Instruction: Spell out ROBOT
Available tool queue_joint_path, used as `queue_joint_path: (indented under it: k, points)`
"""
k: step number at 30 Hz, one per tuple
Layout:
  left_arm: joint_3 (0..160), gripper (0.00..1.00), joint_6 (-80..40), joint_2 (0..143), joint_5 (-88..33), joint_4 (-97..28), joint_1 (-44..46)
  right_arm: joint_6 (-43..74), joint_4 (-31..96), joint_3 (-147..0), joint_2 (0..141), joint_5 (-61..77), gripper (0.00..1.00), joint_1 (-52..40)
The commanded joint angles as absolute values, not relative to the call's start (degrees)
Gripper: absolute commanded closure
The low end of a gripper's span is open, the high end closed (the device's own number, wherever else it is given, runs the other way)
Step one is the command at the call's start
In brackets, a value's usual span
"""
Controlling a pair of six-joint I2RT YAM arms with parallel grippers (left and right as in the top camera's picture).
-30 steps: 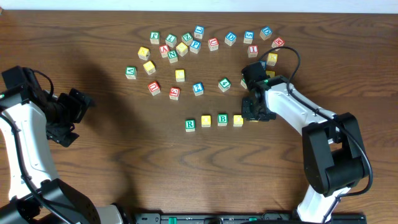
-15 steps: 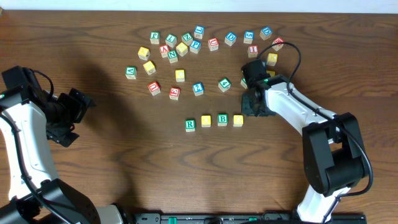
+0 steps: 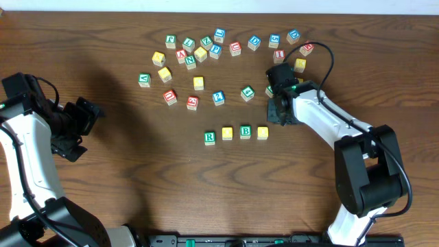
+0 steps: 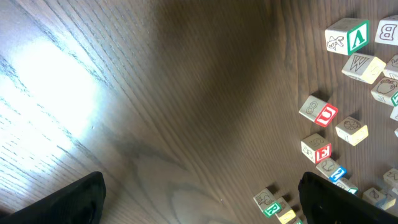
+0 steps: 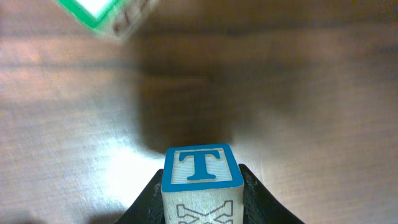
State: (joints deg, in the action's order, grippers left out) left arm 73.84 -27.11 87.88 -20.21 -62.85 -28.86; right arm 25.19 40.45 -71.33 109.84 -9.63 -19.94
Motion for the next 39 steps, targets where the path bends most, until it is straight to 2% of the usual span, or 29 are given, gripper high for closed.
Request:
queue_joint_path:
  k: [1,6,11,20,35,39]
  points:
    - [73.28,0.02,-26.59,87.68,-19.79,-62.92,-28.91,25.65,43.59,-72.44,107.87,-4.84,0.75,-20.14]
    - [73.28,0.02,-26.59,87.68,-19.79,-62.48,-28.91,25.67,46.04,-72.44,107.87,-3.90,0.69,-20.12]
    - [73.28,0.02,-26.57,87.68,-19.79,-62.52,-28.91,25.65,45.87,-72.44,107.90,-3.99,0.55,-20.05]
    - [73.28,0.02,-26.59,87.68,-19.79,-62.46,-28.91,27.38,49.95,-72.25,107.90,-3.88,0.55,-20.03]
    - [73.28,0.02,-26.57,87.68,-19.77,-62.33,-28.91,28.91,46.85,-69.41,107.94,-3.25,0.57,-20.27]
    - [73.28,0.03,-26.57,87.68,-19.77,-62.33,-28.91,30.39,46.98,-68.75,107.94,-2.09,0.64,-20.29]
